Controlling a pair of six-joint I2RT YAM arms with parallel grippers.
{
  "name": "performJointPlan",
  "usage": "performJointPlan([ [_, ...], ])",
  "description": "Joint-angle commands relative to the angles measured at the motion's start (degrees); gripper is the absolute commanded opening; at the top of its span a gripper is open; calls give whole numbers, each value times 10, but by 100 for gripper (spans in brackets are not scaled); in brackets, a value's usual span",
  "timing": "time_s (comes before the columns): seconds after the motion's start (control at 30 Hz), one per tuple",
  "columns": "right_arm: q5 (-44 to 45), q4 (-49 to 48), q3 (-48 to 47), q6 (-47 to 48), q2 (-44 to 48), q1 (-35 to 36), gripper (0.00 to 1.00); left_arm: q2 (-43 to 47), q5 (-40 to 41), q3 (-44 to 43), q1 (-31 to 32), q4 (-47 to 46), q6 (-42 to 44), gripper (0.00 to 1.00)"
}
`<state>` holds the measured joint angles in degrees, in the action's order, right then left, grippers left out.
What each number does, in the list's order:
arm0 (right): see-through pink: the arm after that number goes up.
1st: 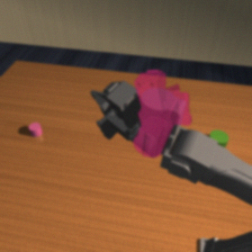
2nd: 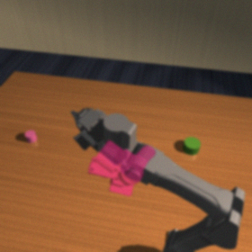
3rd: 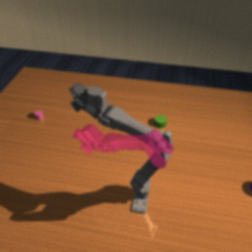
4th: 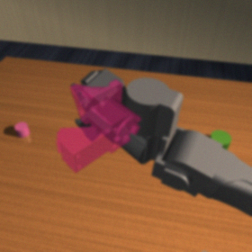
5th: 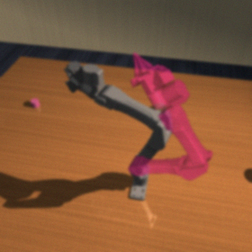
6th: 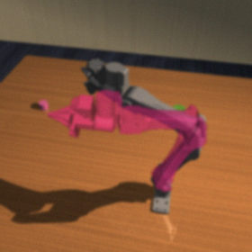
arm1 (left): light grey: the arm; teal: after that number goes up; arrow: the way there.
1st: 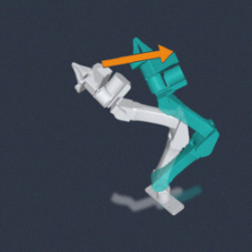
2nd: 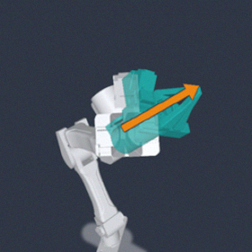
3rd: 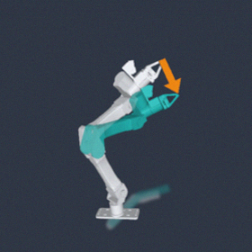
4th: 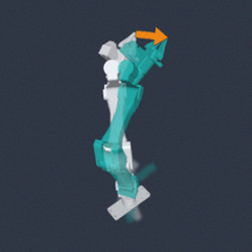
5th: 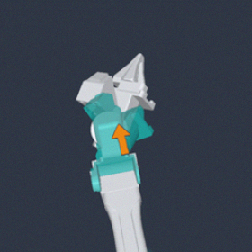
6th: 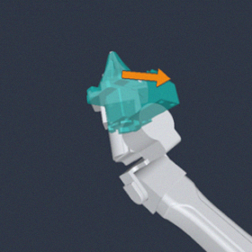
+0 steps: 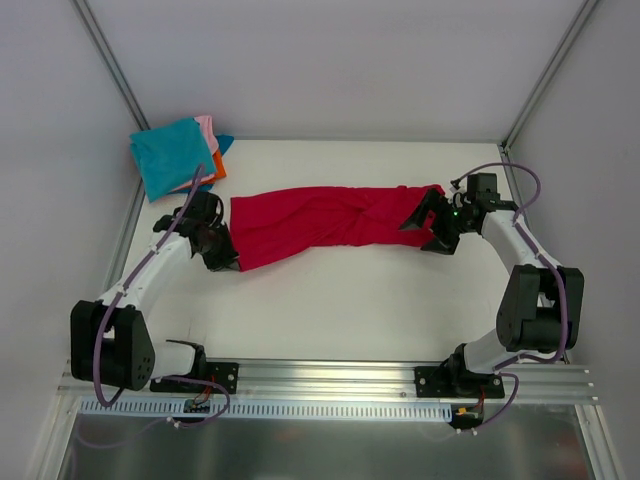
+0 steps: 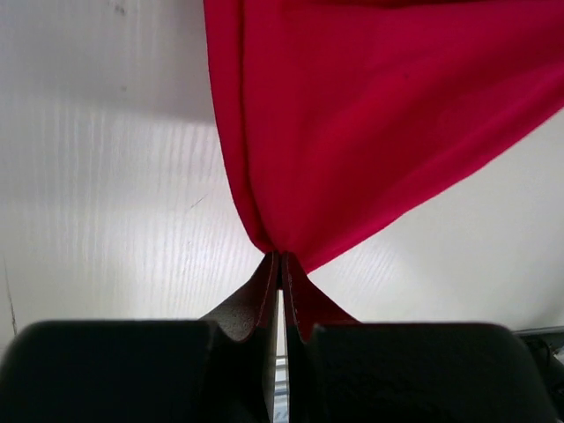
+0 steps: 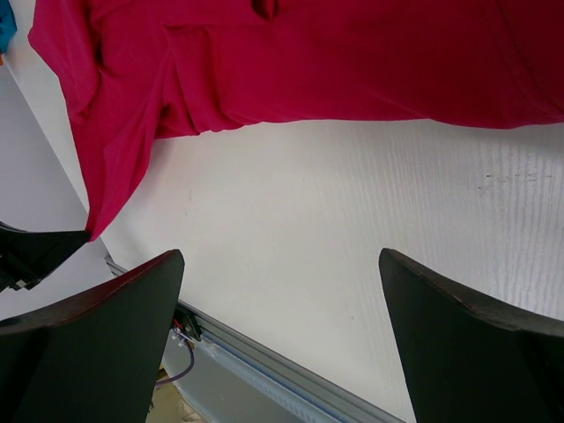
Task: Fold and stack the t-shirts
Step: Fold the other side of the tshirt into a rectangle
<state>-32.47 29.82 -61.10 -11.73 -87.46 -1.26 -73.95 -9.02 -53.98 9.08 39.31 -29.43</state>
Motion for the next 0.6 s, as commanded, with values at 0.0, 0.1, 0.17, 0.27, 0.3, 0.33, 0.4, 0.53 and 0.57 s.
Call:
performJointPlan([
  [0.0, -15, -4, -1, 11, 18, -1, 99, -5, 4, 28, 5, -7, -15, 1],
  [0.1, -14, 0, -4, 14, 14, -1, 99, -49, 11, 5, 3, -16, -12, 2],
  [0.17, -12, 1, -9, 14, 12, -2, 99, -83, 15, -36, 1, -14, -8, 2],
  [0.27, -9, 8, -18, 14, 8, -2, 100, -150, 23, -102, -1, -6, -1, 0],
  [0.3, -6, 11, -21, 16, 6, -2, 99, -178, 24, -119, -3, -4, 1, 0],
  [0.33, -5, 13, -24, 18, 5, -2, 99, -189, 26, -133, -5, -2, 2, 0],
  [0.4, -2, 20, -32, 21, -2, -3, 99, -221, 31, -176, -12, 8, 5, 0],
  [0.53, 1, 20, -38, 22, -13, -3, 99, -253, 49, -228, -28, 23, 16, 0],
  [0.57, 2, 18, -39, 23, -16, -4, 100, -262, 55, -241, -33, 26, 21, 0],
])
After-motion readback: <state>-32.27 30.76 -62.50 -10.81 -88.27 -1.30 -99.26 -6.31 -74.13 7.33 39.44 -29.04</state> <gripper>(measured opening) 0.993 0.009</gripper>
